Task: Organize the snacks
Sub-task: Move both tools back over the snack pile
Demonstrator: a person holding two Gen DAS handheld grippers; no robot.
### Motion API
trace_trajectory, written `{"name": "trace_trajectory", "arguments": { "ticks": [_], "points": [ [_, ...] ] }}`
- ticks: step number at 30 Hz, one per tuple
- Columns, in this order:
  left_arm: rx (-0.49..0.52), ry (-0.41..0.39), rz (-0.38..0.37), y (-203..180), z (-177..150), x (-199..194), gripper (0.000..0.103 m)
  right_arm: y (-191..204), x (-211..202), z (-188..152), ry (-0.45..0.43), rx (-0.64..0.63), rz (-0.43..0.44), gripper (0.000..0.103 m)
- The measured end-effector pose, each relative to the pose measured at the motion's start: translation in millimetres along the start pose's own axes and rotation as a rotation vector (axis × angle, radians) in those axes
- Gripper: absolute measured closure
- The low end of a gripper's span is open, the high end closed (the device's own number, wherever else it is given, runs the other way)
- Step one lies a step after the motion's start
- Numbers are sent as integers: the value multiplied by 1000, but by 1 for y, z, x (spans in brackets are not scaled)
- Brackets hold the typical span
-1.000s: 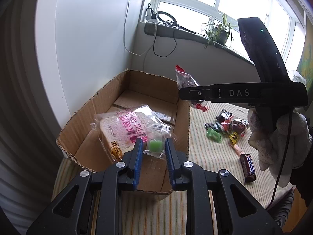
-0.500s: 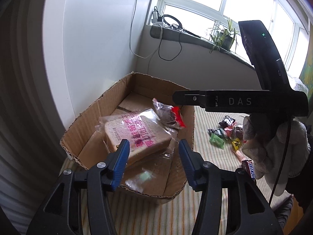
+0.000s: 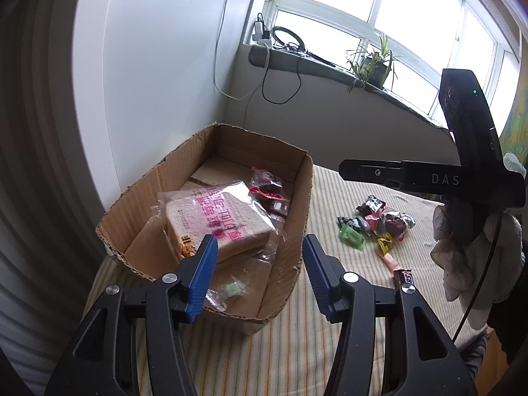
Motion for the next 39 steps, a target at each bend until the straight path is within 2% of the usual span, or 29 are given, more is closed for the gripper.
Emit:
{"name": "trace_trajectory", "arguments": {
  "ticks": [11,17,27,34,39],
  "points": [
    [45,9,-67,-45,-8,-8,44,-42,-73,-41,-46,76,-65,31],
    [81,34,-112,-80,-21,-7,44,-75,-96,-66,-47,111,-122,31],
    [139,102,-209,-143,-52,1,44,-138,-113,-97,-52,182,-209,31],
    [156,157,-255,-177,-72,11,44,-152,-106,-105,-30,176,-206,31],
    [160,186,-267,-190,-81,16,44,-155,-101,-106,-12,131,-238,31]
  ]
}}
Point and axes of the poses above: each gripper's, at about its wrist camera, not at the fingertips, and x roughly the way its jaws point, y to its left, z to its top, the point moved 8 cm from there along x, roughly the way its jaws point, and after that the axes turned 10 degrees about z, right-handed, at the moved point
